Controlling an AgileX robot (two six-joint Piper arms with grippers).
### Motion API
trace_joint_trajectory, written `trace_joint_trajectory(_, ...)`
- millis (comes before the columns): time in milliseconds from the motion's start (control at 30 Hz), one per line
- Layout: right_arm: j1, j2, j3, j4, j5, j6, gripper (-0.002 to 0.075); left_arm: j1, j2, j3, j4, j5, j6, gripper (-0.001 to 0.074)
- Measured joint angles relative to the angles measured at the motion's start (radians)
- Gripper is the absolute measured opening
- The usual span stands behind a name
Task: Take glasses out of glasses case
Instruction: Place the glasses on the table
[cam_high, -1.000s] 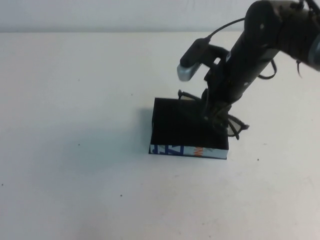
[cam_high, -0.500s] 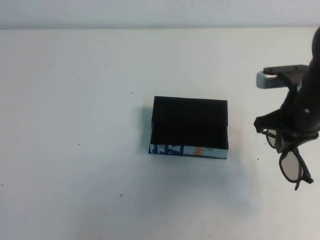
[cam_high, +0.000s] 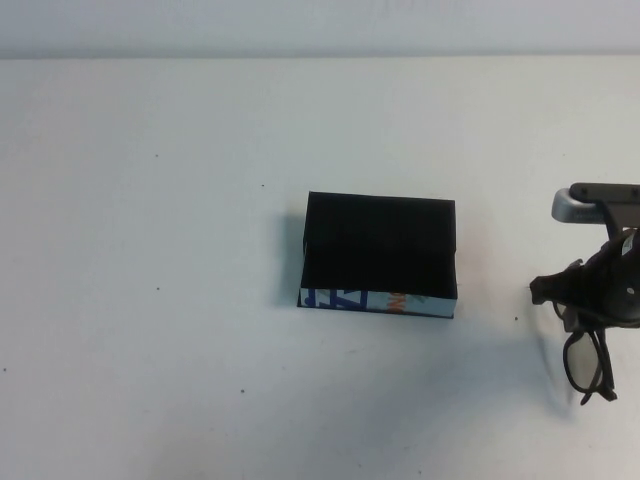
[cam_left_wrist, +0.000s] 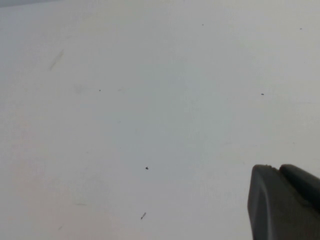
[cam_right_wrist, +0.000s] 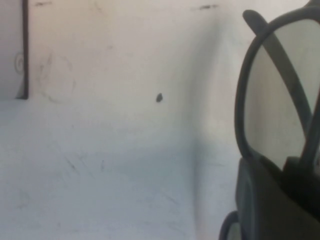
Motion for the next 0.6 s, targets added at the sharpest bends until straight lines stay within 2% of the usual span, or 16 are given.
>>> trace_joint_trajectory(333,0.0,0.037,0.0,0.009,-0.037,-0.032,0.0089,0.0,0.0,0.0,0.0,0.0,0.0,-0.0004)
trace_joint_trajectory(600,0.0,0.058,0.0,0.009,-0.039,-0.044,0.0195,0.0,0.0,0.0,0.0,0.0,0.0,-0.0004)
